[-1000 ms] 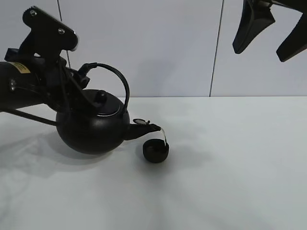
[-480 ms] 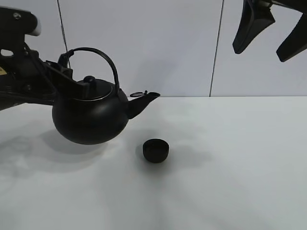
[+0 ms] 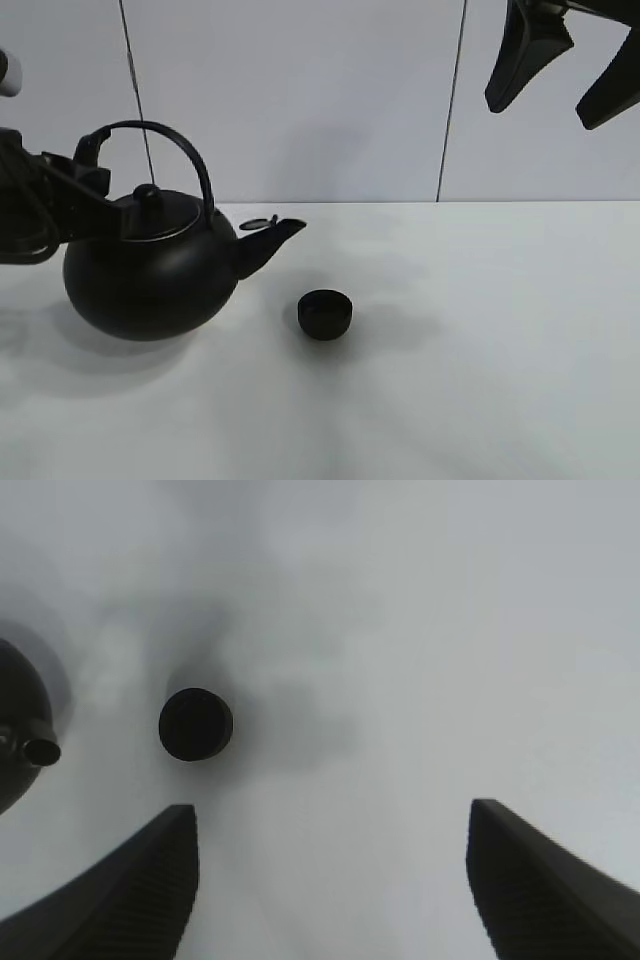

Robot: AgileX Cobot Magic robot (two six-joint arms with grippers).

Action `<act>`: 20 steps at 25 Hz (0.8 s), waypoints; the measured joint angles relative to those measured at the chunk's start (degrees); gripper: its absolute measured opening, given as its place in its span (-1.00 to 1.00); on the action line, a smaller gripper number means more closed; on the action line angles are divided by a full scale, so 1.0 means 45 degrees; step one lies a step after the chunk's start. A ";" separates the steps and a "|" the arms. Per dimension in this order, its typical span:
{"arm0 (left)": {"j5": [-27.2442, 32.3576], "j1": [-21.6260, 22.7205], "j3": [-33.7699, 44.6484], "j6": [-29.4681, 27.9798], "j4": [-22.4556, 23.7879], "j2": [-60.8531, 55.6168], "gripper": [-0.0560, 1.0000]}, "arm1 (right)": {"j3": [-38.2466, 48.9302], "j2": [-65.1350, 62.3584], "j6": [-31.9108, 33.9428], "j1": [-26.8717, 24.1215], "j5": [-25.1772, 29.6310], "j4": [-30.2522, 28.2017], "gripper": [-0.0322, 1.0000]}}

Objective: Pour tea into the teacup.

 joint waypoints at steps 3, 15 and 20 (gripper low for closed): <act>-0.0240 0.0000 0.0349 -0.0026 0.0000 0.0229 -0.67 | 0.0000 0.0000 0.0000 0.0000 0.0000 0.0000 0.07; -0.1156 0.0000 0.0468 -0.0548 -0.0159 0.1994 -0.67 | 0.0000 0.0000 0.0000 0.0000 0.0035 0.0051 0.07; -0.1300 0.0000 0.0468 -0.1053 -0.0176 0.2155 -0.67 | 0.0000 0.0000 0.0000 0.0000 0.0106 0.0051 0.07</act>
